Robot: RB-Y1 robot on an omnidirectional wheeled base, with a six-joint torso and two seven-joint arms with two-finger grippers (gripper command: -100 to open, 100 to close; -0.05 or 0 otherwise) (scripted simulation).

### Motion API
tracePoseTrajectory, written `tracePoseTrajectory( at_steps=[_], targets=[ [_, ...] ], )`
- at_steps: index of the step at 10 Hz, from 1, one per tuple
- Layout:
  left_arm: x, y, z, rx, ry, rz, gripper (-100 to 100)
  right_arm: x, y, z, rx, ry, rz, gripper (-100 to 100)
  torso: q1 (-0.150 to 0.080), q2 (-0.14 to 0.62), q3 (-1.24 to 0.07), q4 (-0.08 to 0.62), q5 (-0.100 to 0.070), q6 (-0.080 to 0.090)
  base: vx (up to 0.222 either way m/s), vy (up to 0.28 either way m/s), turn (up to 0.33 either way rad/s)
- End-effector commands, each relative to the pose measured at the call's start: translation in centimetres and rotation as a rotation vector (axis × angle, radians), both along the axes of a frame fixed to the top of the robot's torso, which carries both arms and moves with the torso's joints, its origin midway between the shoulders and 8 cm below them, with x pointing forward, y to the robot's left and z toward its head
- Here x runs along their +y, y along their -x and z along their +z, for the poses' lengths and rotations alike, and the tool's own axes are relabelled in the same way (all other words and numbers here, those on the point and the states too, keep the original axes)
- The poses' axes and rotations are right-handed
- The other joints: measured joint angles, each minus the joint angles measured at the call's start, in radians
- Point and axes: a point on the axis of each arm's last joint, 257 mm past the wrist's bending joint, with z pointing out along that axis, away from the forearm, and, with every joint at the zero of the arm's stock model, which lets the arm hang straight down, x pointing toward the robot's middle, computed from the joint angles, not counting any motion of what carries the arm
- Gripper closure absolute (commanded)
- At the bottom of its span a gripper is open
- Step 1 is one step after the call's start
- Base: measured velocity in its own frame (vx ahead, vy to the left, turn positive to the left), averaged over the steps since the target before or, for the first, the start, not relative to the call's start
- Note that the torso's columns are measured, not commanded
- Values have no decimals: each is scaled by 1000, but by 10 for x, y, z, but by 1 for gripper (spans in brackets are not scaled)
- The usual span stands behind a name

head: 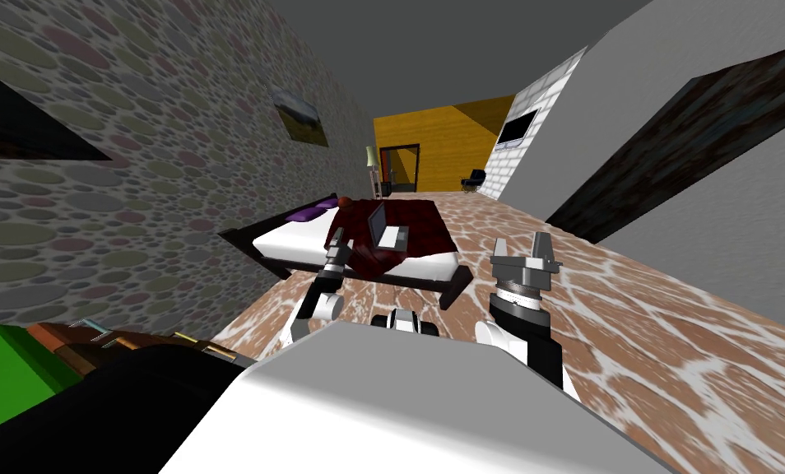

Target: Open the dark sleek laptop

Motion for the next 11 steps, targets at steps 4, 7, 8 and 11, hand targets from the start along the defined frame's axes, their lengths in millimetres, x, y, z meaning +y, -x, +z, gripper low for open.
tracePoseTrajectory(
  at_steps=[4, 7, 8, 11],
  targets=[
    [5, -14, -11, 81, 107, -8, -100, 0, 0, 0, 0, 0, 0, 0, 0, 0, 0, 0, 0, 0, 63, 11, -35],
    [7, -21, -16, 123, 146, -16, -100, 0, 0, 0, 0, 0, 0, 0, 0, 0, 0, 0, 0, 0, 58, 13, -32],
    [7, -22, -18, 138, 155, -20, -100, 0, 0, 0, 0, 0, 0, 0, 0, 0, 0, 0, 0, 0, 57, 10, -40],
    [7, -28, -24, 185, 180, -32, -100, 0, 0, 0, 0, 0, 0, 0, 0, 0, 0, 0, 0, 0, 60, 8, -34]
  ],
)
